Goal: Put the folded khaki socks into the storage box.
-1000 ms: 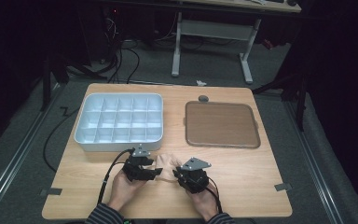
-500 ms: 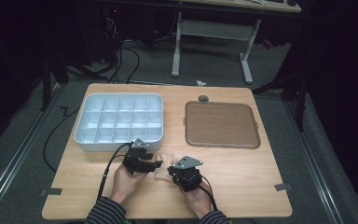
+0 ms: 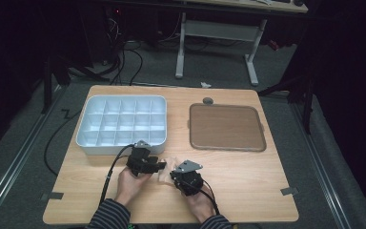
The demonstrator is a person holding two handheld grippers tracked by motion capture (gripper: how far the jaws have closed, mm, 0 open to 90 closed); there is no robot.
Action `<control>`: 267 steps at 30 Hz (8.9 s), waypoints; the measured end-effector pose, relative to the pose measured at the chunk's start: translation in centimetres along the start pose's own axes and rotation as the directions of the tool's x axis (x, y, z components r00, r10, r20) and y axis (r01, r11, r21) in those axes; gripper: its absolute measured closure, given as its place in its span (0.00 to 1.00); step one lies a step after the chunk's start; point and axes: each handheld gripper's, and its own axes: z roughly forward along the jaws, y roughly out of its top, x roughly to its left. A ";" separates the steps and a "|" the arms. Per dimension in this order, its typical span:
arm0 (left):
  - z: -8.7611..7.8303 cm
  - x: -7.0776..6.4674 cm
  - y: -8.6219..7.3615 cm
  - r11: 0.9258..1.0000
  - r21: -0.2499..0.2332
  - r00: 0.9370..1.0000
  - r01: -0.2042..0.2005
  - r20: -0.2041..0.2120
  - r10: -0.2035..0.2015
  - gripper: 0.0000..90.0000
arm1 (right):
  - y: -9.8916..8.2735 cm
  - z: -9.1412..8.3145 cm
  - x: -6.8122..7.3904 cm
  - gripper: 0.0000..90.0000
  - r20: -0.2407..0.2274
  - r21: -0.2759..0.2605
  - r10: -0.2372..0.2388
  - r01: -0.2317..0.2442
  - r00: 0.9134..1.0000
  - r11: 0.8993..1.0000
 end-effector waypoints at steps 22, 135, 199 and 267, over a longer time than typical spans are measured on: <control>0.7 -1.0 0.2 0.998 0.035 0.999 -0.043 -0.004 0.043 0.81 | -0.3 -0.1 0.1 0.95 0.006 0.003 -0.022 0.022 1.000 1.000; -3.7 -2.0 -0.6 0.996 -0.076 0.998 -0.037 0.051 0.040 0.95 | 0.5 -0.5 -1.8 0.80 0.001 0.033 0.076 -0.076 0.997 0.997; -0.2 -2.6 0.4 0.993 -0.031 0.990 -0.115 0.083 0.118 0.93 | 1.2 -0.3 -2.3 0.79 -0.069 0.043 0.030 -0.027 0.997 0.999; 1.5 -2.5 1.4 0.985 -0.032 0.985 -0.168 0.045 0.169 0.94 | -1.3 -1.3 -0.2 0.97 -0.062 0.063 -0.038 0.042 0.997 0.997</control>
